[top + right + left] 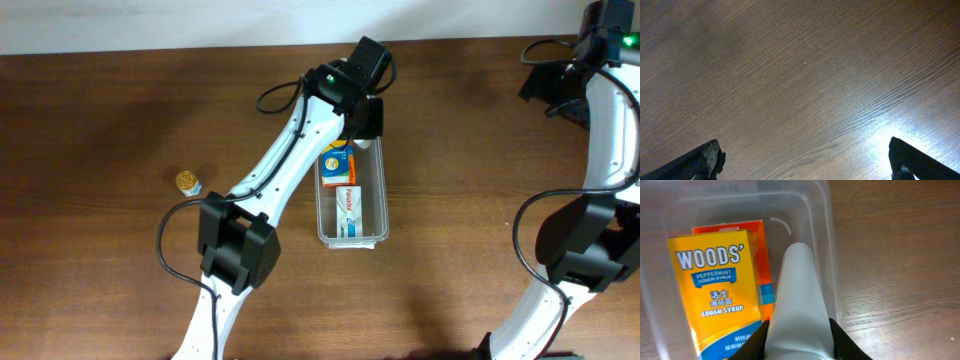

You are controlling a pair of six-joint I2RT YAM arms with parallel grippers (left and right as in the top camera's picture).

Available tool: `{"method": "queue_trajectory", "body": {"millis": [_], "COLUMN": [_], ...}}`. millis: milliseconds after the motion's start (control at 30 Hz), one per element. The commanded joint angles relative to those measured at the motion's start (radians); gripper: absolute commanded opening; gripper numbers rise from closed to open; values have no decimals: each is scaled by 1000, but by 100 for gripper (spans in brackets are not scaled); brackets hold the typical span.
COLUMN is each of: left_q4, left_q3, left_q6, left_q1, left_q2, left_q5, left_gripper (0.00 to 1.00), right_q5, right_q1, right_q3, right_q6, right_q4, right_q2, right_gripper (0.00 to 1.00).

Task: Pack container
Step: 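Lift the spray bottle and carry it over the container with the left gripper, then lower the bottle into the container beside the WOODS' box and release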

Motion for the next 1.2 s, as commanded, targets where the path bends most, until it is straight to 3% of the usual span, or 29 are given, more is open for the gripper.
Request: {"method": "queue_trajectory", "body": {"millis": [0,500,533,600,933,1167], "left_q4": [5,14,14,14,47,58], "left_q3": [14,14,14,14,14,14], "left_q6": [-13,-13,-13,-12,-12,-4], "left_q1": [-6,-6,-6,-6,-5,-5], "left_q2": [41,58,58,58,58,58], "left_q5": [8,-24,-36,-46,-46,-45], "left_gripper": [20,20,21,33,36,43], "right_q5": [5,5,5,5,5,5], "right_q1": [-1,-1,-1,-1,-1,-1], "right_q3": [0,0,0,0,0,0], "right_q6": [1,1,1,1,1,1], "right_q4": [1,1,1,1,1,1], "right_q2": [-3,-3,-3,-3,-3,-3], "right_gripper": [98,98,98,98,98,98]}}
